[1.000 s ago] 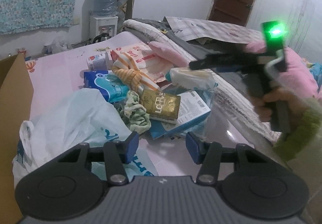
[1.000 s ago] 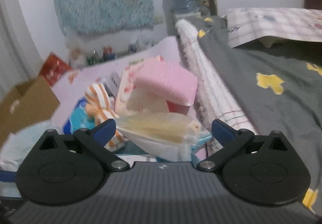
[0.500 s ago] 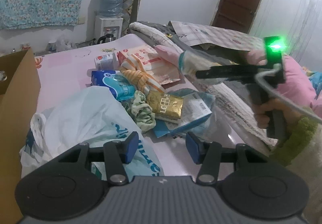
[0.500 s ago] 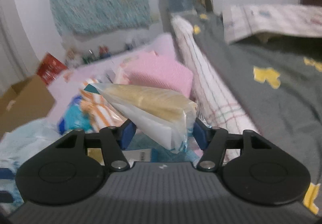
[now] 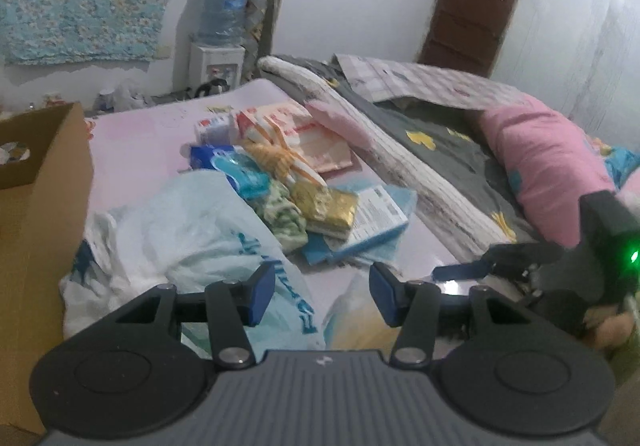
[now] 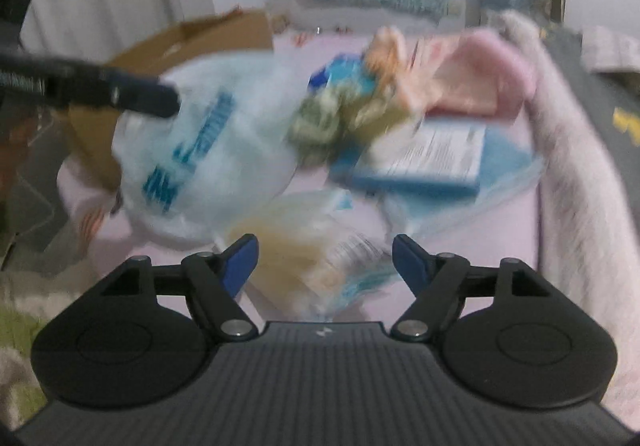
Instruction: Organize soft objects
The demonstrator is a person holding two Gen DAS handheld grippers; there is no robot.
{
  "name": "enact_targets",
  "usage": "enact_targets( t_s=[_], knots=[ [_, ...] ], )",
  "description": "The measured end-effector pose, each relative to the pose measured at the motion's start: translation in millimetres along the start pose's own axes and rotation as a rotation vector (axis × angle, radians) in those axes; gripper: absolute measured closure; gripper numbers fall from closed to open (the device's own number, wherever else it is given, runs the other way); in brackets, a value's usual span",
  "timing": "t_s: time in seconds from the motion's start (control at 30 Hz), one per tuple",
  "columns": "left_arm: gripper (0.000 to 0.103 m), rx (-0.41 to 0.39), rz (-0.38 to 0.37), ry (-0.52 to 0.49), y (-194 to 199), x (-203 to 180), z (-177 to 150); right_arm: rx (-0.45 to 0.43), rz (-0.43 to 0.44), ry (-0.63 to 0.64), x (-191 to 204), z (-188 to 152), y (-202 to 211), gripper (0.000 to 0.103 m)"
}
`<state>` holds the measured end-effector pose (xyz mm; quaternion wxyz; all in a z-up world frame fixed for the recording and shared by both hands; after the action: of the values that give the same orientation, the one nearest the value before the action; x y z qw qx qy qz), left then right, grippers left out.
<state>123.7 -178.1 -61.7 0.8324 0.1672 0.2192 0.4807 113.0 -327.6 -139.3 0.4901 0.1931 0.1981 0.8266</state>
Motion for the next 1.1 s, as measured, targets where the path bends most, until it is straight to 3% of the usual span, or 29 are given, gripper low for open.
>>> enact_targets(
  t_s=[0.17, 0.33, 0.5, 0.57, 0.7, 0.77, 0.9, 1.1],
  knots=[
    [0.05, 0.024, -0.028, -0.044, -4, -13, -11, -0.08, -0.006, -0.141, 0, -11, 28, 0.024],
    [0.051, 0.046, -0.044, -0.1, -11, -24, -20, -0.243, 0.014, -0.463, -16, -23, 68, 0.024],
    [0.065, 0.101, -0.038, -0.162, -30, -42, -31, -0.274, 0.017, -0.705, -16, -52, 68, 0.043],
    [0.068, 0.108, -0.029, -0.189, -38, -49, -29, -0.24, 0.018, -0.709, -6, -63, 57, 0.049],
    [0.068, 0.07, -0.033, -0.242, -52, -64, -13, -0.162, 0.075, -0.676, 27, -77, 32, 0.051],
    [0.068, 0.091, -0.026, -0.263, -63, -69, -13, -0.135, 0.106, -0.685, 38, -82, 19, 0.055],
    [0.074, 0.218, 0.044, -0.263, -91, -66, -33, -0.165, 0.101, -0.713, 38, -75, 8, 0.055],
    [0.075, 0.287, 0.038, -0.175, -91, -54, -42, -0.228, 0.013, -0.732, 11, -74, 21, 0.056]
  ],
)
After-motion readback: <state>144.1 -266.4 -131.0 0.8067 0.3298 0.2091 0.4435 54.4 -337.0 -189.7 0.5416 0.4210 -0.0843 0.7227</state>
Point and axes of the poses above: each gripper's, at about its wrist camera, not at the fingertips, and y roughly against the way its jaws point, x to its left, z to its top, the point moved 8 cm from there along -y, roughly the way its jaws point, and after that the axes turned 11 degrees about -x, right-handed, at the moved point
